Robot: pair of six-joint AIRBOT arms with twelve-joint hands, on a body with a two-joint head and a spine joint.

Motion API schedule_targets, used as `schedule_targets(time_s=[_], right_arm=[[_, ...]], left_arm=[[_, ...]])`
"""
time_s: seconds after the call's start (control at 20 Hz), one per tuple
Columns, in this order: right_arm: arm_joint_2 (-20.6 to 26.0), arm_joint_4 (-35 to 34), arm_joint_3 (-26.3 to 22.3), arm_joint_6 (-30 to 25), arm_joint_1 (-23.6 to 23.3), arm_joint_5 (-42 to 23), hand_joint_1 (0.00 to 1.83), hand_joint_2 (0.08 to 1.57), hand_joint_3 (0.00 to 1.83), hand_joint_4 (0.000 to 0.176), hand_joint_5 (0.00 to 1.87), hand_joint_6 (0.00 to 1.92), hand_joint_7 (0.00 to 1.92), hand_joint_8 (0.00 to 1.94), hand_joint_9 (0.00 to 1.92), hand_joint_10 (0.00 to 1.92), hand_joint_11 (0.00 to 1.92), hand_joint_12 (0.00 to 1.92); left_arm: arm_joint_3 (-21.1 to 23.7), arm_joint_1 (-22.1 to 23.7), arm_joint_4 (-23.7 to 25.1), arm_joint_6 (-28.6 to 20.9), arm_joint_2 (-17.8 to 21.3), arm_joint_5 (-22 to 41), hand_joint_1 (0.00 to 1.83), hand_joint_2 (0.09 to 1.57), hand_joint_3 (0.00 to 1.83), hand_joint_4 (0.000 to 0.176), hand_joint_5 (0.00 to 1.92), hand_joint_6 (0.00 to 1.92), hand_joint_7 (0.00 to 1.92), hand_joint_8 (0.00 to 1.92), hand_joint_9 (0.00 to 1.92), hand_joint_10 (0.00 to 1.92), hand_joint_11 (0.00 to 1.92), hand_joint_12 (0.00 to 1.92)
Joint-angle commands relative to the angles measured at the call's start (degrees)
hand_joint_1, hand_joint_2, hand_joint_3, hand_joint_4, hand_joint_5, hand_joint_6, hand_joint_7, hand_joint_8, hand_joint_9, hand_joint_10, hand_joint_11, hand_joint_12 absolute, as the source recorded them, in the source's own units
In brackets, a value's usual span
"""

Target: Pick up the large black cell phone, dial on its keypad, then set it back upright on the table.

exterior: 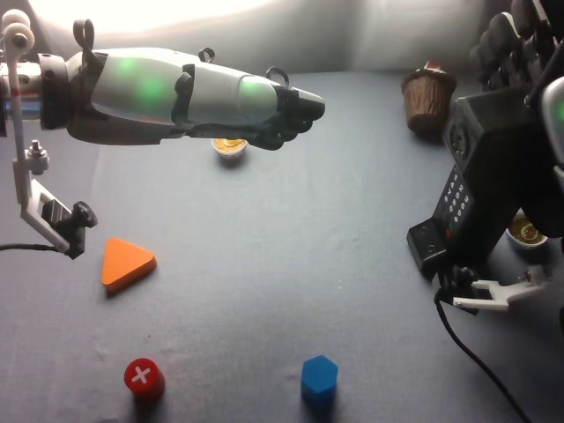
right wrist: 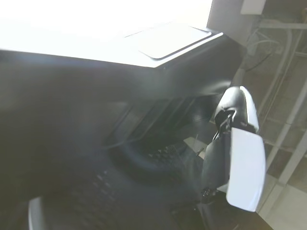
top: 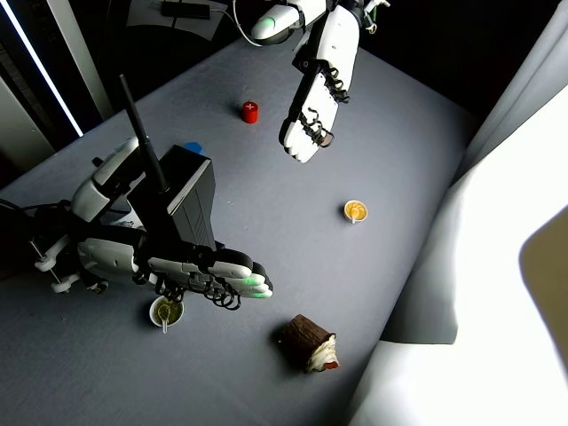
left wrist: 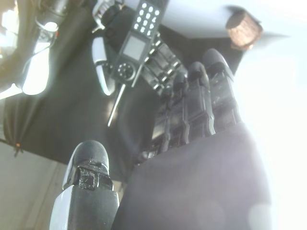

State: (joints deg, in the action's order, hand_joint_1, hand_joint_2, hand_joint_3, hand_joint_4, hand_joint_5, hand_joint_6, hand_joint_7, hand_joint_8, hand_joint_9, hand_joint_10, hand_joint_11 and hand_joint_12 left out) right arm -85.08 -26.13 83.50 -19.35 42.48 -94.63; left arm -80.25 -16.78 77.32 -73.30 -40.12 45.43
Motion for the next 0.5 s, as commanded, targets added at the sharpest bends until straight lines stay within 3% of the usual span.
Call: schedule_targets(time_s=[0.0,0.15,0.45], right_arm=[[0.7,1.4,-0.2,-0.4,0.1,-6.5,0.17,0.95,0.00,0.079,0.00,0.00,0.00,0.00,0.00,0.00,0.00,0.00],[1.0,1.5,-0.4,-0.4,0.0,-6.5,0.13,0.94,0.00,0.080,0.00,0.00,0.00,0.00,0.00,0.00,0.00,0.00],[1.3,1.9,-0.9,-0.2,-0.4,-6.5,0.12,0.95,0.00,0.083,0.00,0.00,0.00,0.00,0.00,0.00,0.00,0.00]], left_arm=[[0.2,1.5,-4.6,-0.2,0.6,2.6,0.00,1.21,0.00,0.000,0.10,0.00,0.12,0.00,0.11,0.00,0.00,0.30],[0.2,1.4,-4.5,-0.1,0.6,2.6,0.00,1.22,0.00,0.000,0.06,0.00,0.08,0.00,0.07,0.00,0.00,0.22],[0.2,1.2,-4.5,0.1,0.6,2.5,0.00,1.22,0.00,0.000,0.09,0.00,0.12,0.00,0.11,0.00,0.00,0.30]])
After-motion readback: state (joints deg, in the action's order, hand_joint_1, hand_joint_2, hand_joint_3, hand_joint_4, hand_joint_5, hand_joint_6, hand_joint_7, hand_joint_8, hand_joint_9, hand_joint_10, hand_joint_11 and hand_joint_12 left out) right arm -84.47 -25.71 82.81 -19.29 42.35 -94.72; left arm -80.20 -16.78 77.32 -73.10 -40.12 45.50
